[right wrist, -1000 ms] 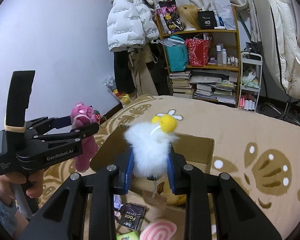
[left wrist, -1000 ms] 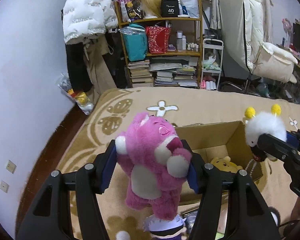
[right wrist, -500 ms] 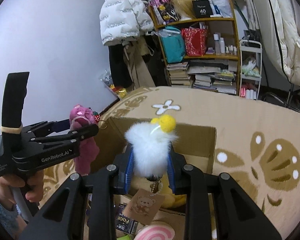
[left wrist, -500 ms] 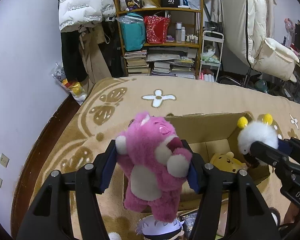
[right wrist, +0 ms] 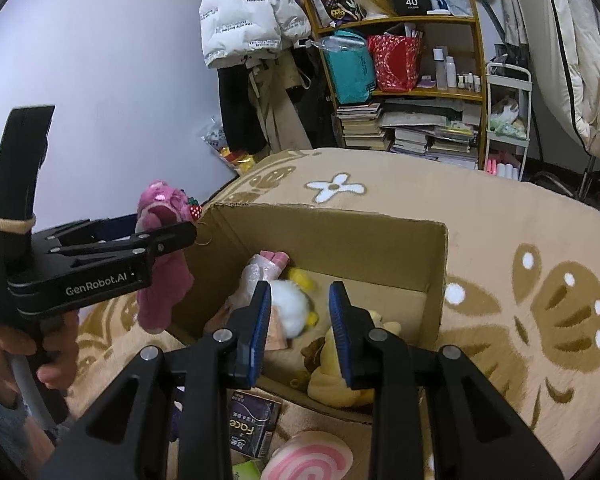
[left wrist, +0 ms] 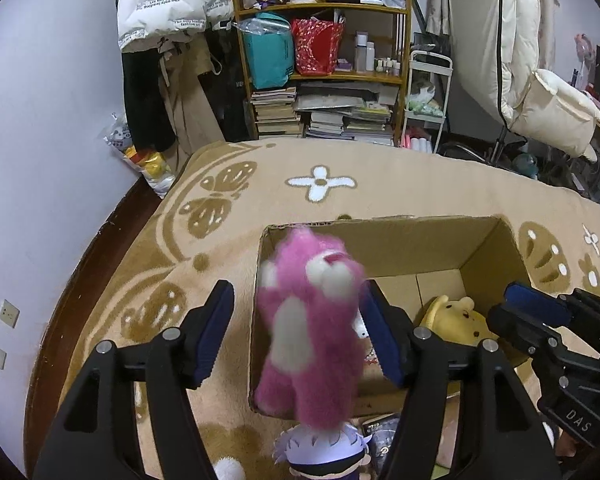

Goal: Organize soft objects
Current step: 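Release the chick and pink bear into the box and withdraw both grippers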

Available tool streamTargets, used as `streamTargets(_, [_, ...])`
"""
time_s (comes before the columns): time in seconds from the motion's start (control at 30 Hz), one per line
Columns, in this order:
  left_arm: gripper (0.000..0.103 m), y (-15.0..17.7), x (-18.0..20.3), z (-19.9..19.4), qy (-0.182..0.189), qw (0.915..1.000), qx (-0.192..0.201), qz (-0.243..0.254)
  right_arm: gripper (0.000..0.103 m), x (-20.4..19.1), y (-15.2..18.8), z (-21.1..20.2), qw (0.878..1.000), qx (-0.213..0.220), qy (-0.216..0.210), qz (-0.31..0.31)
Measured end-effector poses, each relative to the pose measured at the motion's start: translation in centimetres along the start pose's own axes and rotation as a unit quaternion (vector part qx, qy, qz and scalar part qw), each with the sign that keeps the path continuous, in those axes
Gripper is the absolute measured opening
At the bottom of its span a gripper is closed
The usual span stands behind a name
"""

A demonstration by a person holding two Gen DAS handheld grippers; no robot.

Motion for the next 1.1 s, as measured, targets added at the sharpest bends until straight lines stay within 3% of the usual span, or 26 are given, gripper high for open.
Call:
streamTargets(0.07, [0.077,0.1,-0.2,-0.1,0.002,1.0,-0.003,-0.001,0.031,-0.2,0.1,0.0,1.0,-0.002,-0.001,-0.003])
streamTargets(0.27, [0.084,0.0,-0.5,-0.9,-0.01,0.9999,-0.006,-0.002,0.034,-0.5,0.1,-0.2,1.0,-0.007,0.001,-0.008])
streamTargets(0.43, [0.088,0.4,-1.2,-2.2,-0.013,0.9998,-0.013,-0.009,0.052,-0.4,0.3,-1.1,1.0,-0.003,0.009,0.002])
streamTargets(0.53, [0.095,0.8,-1.6,-3.1,-0.023,0.9996,-0.018,-0.007,0.067,-0.5,0.3,-1.8,1.0,-0.001,0.018,0.009])
streamTargets(0.7, [0.095,1.7,-2.4,-5.0,-0.017,0.9995,-0.023,-0.016,0.092,-0.8,0.6,-3.3,0.999,0.003,0.029,0.022])
streamTargets(0.83, [0.098,2.7,-3.0,-6.6,-0.015,0.9993,-0.023,-0.027,0.094,-1.3,0.8,-4.3,0.999,0.0,0.034,0.023])
streamTargets(0.9, [0.098,3.1,-3.4,-7.3,-0.02,0.9991,-0.022,-0.029,0.102,-1.6,1.0,-4.9,0.999,-0.003,0.035,0.026])
streamTargets(1.1, [0.099,4.3,-3.9,-9.4,-0.036,0.9989,-0.027,-0.012,0.103,-2.3,1.9,-6.8,0.999,-0.009,0.043,0.026])
Point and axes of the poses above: each gripper's, at about its wrist camera, not at the fingertips, and z roughly the way its jaws point, x to its right, y to its underside, the point moved 1 cm from there along z, roughly the way its jaws point, and after that the axes turned 5 degrees about x, right-handed, at the moved point
